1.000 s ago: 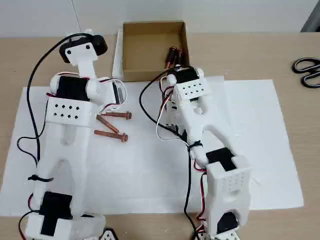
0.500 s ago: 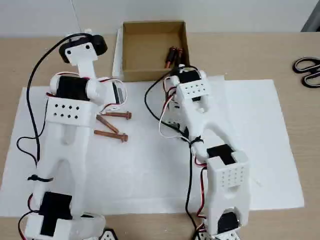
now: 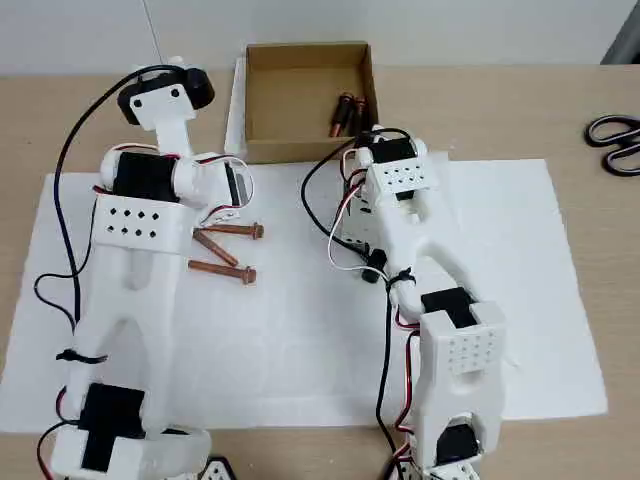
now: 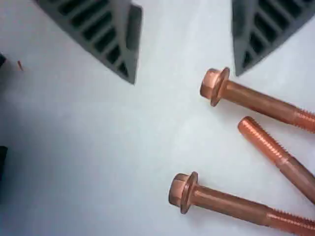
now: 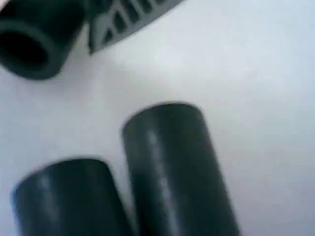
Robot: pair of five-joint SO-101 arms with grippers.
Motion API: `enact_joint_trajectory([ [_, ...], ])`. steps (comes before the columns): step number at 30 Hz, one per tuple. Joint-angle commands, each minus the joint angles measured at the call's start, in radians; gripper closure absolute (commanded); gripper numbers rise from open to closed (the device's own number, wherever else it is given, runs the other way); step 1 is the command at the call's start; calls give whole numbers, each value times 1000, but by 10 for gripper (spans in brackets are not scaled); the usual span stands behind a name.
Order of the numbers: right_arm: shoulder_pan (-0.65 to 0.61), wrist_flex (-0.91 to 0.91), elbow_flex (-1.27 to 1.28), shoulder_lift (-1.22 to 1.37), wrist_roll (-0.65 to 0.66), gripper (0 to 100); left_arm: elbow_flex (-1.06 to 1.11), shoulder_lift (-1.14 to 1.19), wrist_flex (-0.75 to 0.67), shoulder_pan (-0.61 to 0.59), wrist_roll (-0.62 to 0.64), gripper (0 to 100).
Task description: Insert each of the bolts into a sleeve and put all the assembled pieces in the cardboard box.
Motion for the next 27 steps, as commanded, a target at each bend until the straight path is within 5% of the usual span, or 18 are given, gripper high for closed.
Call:
enact_joint_trajectory([
  [1,5,-8,-3,-5,8,870,-5,-40,-18,-2,3,878],
  [11,-90,45,0,-7,6,869,-5,-40,-18,-5,3,878],
  [27,-74,1,0,-5,5,869,-5,-40,-12,-8,3,878],
])
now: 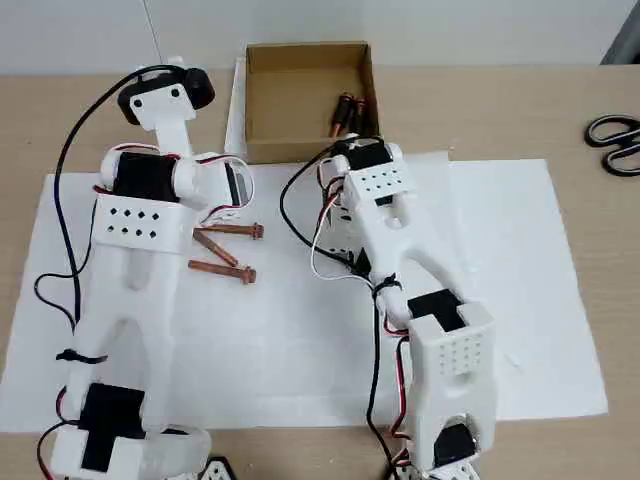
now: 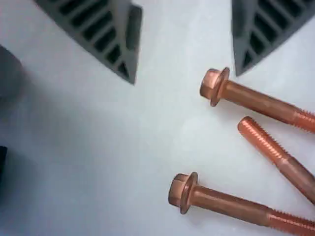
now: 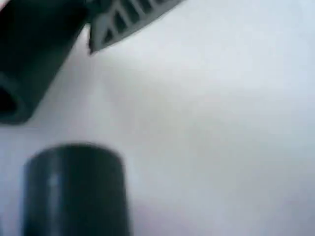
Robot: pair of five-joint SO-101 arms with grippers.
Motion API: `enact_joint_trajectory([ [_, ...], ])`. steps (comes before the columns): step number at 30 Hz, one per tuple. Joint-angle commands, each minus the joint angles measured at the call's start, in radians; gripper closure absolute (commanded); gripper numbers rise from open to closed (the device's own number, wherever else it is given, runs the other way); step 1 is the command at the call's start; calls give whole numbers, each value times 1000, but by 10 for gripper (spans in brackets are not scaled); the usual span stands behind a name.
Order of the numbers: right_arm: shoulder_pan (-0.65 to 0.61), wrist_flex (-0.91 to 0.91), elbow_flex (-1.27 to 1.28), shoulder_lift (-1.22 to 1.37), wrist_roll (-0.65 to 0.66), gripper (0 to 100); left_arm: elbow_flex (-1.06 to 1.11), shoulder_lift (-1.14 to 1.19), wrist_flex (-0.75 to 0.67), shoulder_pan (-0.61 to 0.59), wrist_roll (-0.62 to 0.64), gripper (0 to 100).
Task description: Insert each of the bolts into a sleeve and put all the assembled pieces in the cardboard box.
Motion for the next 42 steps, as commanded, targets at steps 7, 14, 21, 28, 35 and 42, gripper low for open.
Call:
enact_joint_trajectory([
  [7,1,-27,-5,19,5,871,-5,-40,-17,-8,2,878],
  [14,-2,-25,-6,48,5,878,2,-40,-17,-8,2,878],
  [21,-2,-30,-6,48,23,997,38,-40,-18,-8,2,878],
  [28,-2,5,-54,45,32,996,36,-48,-43,-9,2,878],
  [35,-4,130,-196,-71,49,996,30,-49,-60,17,-3,995],
  [42,-38,136,-193,-306,75,996,30,-49,-44,35,-3,992],
])
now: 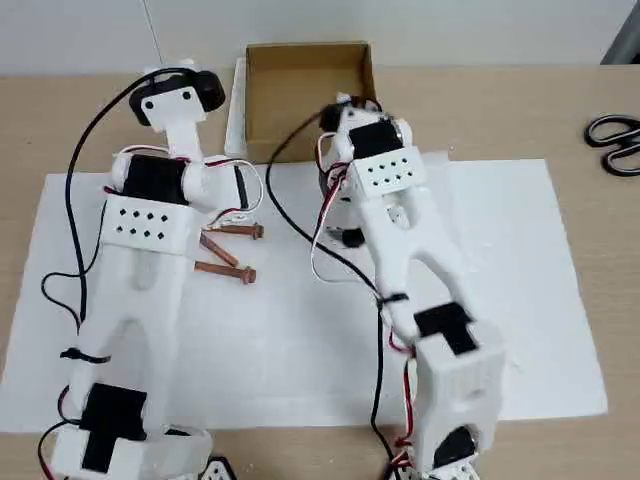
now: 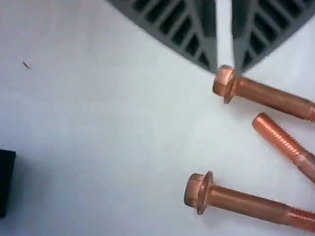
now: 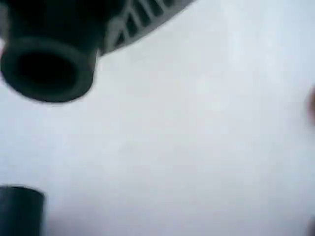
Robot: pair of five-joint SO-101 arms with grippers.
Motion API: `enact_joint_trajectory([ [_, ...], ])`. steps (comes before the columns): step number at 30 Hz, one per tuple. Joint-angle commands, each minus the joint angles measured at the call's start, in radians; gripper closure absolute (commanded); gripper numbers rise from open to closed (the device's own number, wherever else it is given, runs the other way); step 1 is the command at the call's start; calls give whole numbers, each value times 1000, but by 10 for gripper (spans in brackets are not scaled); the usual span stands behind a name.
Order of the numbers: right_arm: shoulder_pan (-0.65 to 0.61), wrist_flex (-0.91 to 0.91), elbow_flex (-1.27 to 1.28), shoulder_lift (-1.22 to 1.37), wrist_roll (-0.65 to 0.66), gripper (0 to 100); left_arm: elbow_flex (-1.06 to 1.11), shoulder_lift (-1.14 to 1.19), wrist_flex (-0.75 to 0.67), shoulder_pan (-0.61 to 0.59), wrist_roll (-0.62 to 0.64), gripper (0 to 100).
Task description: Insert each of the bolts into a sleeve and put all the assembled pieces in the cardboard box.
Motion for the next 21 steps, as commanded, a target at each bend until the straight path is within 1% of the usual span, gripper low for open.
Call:
enact_joint_trajectory([
  [1,-12,21,-44,-162,15,996,-7,-46,5,6,-3,990],
  [3,-8,21,-11,-219,15,996,-7,-43,3,3,-11,990],
  [4,-5,21,12,-245,15,996,-7,-40,-6,0,-38,989],
  [8,30,21,169,-378,15,996,-4,-37,-11,-14,-296,989],
  [10,62,18,258,-453,15,996,-1,-37,-8,-17,-379,989],
  [13,110,12,377,-558,20,996,-1,-37,-9,-34,-446,990],
  [16,150,10,485,-639,63,996,7,-37,-9,-55,-451,992],
  [19,191,10,575,-714,74,996,65,-37,-17,-58,-460,990],
  [20,205,10,597,-740,74,996,91,-35,-25,-58,-493,989],
  [21,219,10,618,-766,74,996,125,-34,-37,-58,-575,989],
])
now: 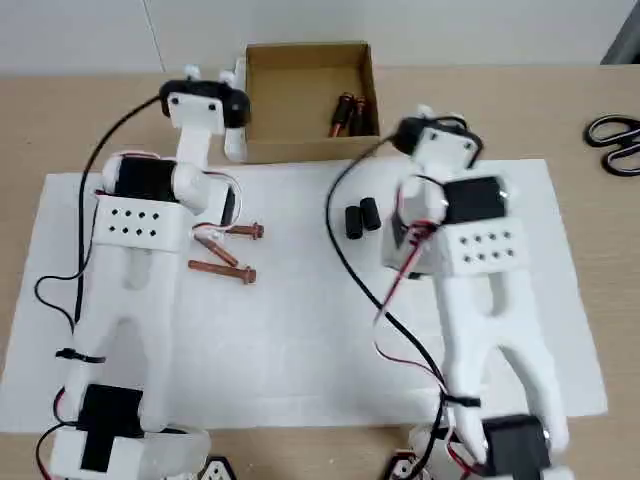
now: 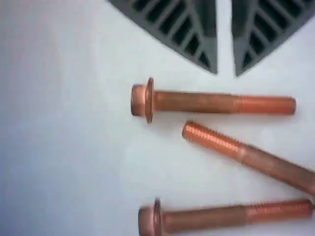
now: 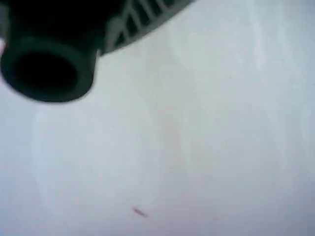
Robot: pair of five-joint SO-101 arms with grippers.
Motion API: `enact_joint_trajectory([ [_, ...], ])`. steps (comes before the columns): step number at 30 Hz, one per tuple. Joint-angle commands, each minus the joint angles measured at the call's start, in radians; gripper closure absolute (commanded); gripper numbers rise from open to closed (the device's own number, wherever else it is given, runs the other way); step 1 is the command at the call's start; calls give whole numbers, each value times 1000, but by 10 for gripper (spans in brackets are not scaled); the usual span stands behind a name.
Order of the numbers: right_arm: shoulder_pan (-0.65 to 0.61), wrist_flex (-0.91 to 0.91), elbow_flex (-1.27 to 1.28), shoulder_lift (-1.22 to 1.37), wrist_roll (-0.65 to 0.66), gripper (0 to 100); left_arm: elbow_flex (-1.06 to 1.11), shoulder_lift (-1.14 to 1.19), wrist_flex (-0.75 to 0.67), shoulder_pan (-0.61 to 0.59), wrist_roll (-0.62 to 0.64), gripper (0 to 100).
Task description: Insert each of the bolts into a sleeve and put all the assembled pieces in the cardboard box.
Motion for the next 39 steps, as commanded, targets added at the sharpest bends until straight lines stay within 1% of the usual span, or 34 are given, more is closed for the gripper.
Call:
enact_joint_trajectory([
  [1,47,2,55,-122,12,996,70,-26,-38,-5,-226,989],
  [2,59,2,74,-148,12,996,93,-18,-35,-6,-328,991],
  [3,70,2,92,-171,12,996,117,-9,-32,-6,-396,991],
  [6,93,2,153,-236,12,996,185,18,-32,-8,-486,991],
  [9,101,2,207,-305,12,996,225,37,-12,-8,-678,992],
  [14,99,2,296,-390,12,996,222,35,9,-8,-956,992],
  [18,114,2,350,-438,12,996,214,35,11,-8,-1115,990],
  [20,140,2,364,-455,15,996,211,35,11,-6,-1178,990],
  [23,199,2,368,-473,64,995,213,37,12,-8,-1272,989],
  [30,360,2,368,-487,170,995,213,44,94,-8,-1481,988],
  [34,415,4,368,-487,193,995,213,41,89,-8,-1545,988],
  [39,421,8,368,-489,183,996,216,46,83,-2,-1565,988],
])
